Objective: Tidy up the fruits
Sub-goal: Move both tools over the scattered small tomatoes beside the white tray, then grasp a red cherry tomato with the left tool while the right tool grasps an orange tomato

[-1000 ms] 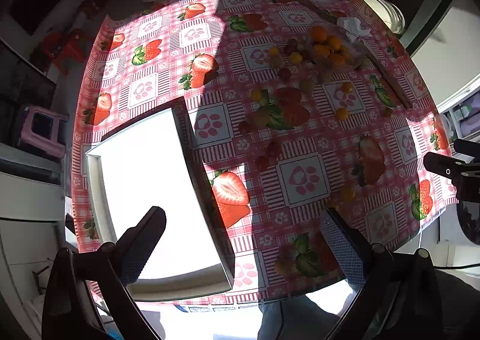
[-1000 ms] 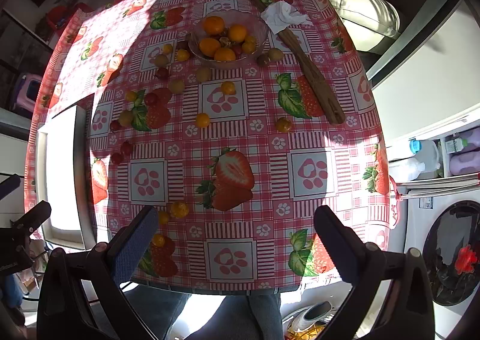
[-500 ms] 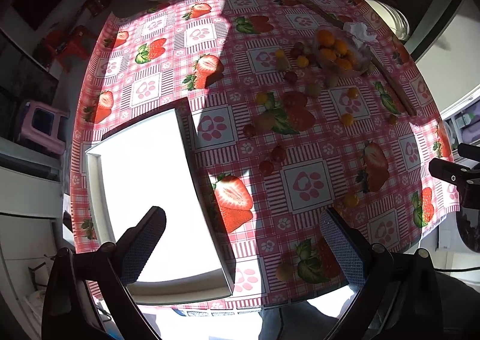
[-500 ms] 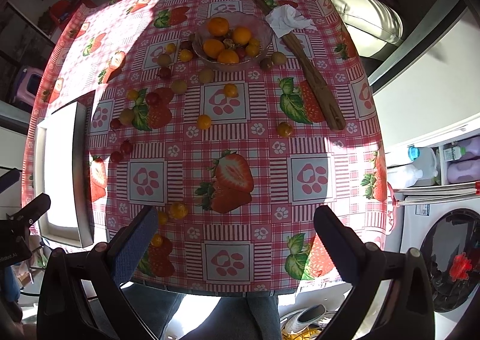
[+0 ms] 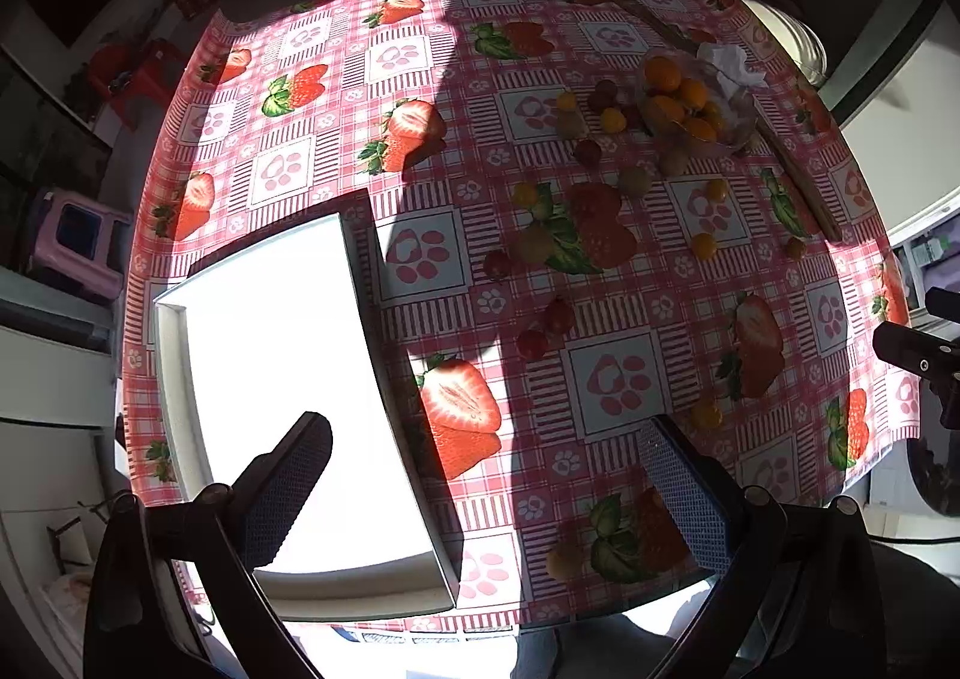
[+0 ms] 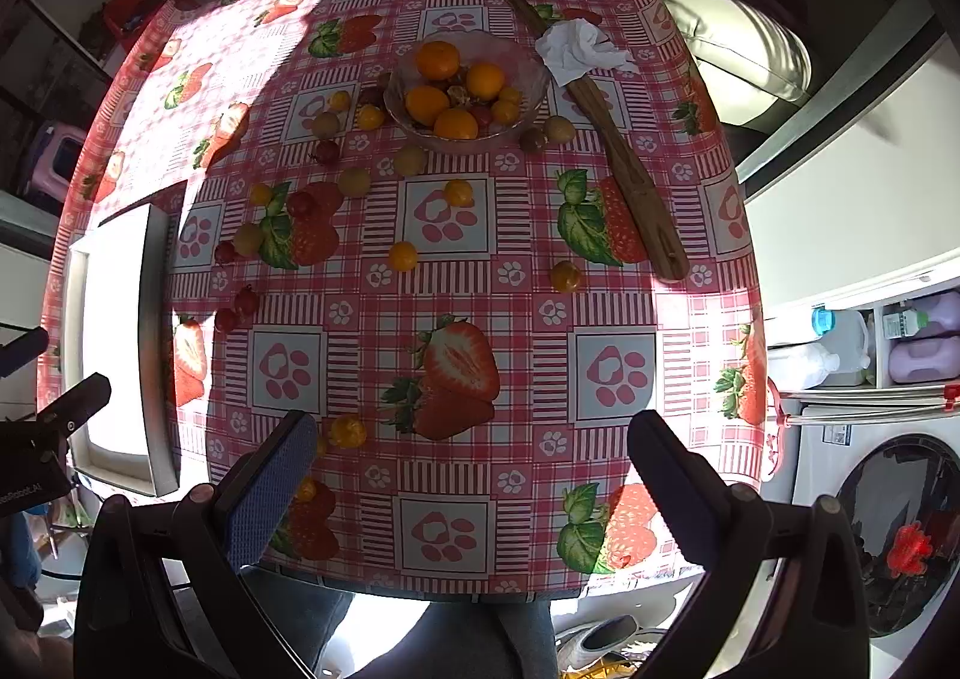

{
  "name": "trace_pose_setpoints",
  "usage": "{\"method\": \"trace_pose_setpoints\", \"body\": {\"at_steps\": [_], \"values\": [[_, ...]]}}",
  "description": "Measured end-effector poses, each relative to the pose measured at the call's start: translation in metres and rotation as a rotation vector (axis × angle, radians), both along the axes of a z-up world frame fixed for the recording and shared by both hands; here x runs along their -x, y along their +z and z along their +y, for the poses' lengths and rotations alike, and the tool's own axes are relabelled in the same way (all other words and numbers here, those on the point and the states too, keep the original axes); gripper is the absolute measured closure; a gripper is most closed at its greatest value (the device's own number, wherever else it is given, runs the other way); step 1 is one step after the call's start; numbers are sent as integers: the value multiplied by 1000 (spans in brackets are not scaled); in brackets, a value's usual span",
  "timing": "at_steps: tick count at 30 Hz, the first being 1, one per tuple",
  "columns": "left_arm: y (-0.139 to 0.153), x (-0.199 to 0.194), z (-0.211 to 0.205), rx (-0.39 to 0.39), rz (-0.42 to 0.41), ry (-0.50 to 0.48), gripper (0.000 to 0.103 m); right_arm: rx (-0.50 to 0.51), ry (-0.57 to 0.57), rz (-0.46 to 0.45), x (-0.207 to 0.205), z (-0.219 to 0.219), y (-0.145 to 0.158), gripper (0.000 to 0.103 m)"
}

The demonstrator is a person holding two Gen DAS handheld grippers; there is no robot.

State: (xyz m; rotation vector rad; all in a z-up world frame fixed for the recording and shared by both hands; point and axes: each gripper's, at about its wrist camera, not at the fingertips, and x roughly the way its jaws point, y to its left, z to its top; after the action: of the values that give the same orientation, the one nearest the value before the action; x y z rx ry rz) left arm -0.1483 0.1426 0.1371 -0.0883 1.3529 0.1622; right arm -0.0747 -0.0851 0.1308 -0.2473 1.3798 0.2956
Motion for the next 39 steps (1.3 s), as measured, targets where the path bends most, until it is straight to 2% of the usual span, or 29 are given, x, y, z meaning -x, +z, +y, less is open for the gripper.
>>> {"method": "trace_pose_setpoints", "body": {"at_steps": [9, 13, 19, 25, 32, 35, 39], "values": [[-10, -3, 1, 10, 12, 8, 0, -4, 14, 10, -4, 1, -3, 0], [-24, -4, 2, 19, 33, 8, 0, -15, 9, 29, -4, 5, -12, 0], [-49, -11, -2, 16, 52, -4, 0, -40, -5, 86, -2, 17, -41, 0], [-80, -29, -8, -14, 44, -25, 0, -23, -2, 116, -10, 26, -76, 0], [-113, -44, -14, -26, 27, -22, 0, -12, 6, 66, -40, 40, -108, 0], [-124, -47, -17, -22, 40, -32, 16, -9, 8, 36, -53, 47, -117, 0], [-129, -49, -14, 5, 26, -20, 16, -22, -3, 17, -65, 56, -124, 8]]}}
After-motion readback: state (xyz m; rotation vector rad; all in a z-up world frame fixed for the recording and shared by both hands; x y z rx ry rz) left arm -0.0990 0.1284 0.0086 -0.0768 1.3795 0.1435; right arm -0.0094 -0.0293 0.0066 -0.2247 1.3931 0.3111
